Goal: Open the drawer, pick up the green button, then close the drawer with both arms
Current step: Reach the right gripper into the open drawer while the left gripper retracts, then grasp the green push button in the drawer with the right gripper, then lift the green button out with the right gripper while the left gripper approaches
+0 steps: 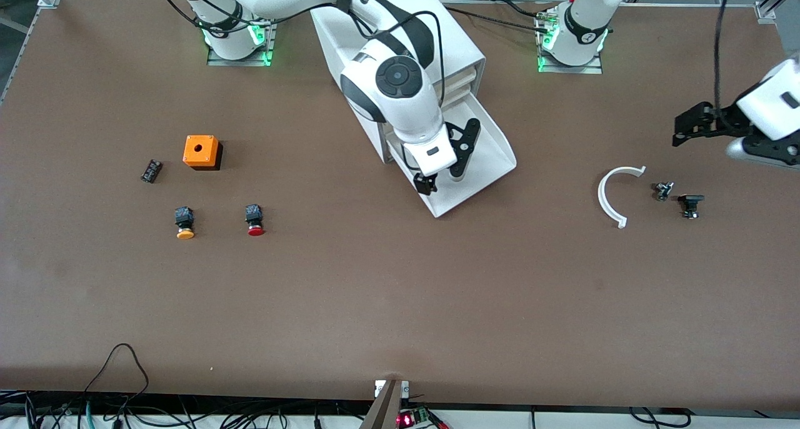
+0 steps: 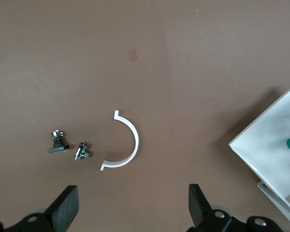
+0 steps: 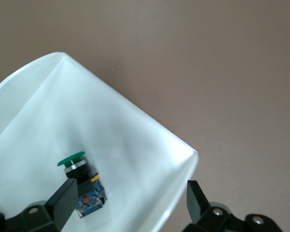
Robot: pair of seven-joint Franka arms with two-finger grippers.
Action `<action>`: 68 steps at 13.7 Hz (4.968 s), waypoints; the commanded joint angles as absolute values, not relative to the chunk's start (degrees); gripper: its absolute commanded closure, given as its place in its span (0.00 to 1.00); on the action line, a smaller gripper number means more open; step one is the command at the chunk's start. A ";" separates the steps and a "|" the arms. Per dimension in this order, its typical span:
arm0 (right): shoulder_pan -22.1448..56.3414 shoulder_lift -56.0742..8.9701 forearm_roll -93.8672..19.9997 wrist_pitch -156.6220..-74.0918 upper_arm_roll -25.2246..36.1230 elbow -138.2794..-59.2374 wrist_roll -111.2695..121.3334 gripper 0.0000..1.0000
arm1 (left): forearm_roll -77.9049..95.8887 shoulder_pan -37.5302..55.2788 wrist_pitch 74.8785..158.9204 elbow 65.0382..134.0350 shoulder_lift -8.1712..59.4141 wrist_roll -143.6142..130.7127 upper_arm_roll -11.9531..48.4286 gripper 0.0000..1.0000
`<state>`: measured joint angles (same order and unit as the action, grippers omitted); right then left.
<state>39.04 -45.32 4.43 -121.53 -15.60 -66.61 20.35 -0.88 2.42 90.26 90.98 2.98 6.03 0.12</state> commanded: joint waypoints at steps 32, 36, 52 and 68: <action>45.08 -51.94 16.17 -110.48 -16.35 -65.65 25.23 0.10 | -1.32 1.93 86.48 88.07 5.62 1.76 2.02 0.00; 45.09 -51.94 18.53 -110.57 -16.96 -65.13 24.43 0.57 | -1.32 1.93 86.48 88.07 5.71 1.76 2.02 0.00; 35.79 -36.83 23.03 -103.00 -14.08 -61.51 11.99 0.79 | -2.54 2.63 88.42 87.98 6.68 1.67 2.11 0.00; 13.98 -30.59 7.82 -119.17 -13.27 -97.19 -10.36 0.79 | 6.59 10.62 138.92 115.39 21.52 -28.43 9.14 0.00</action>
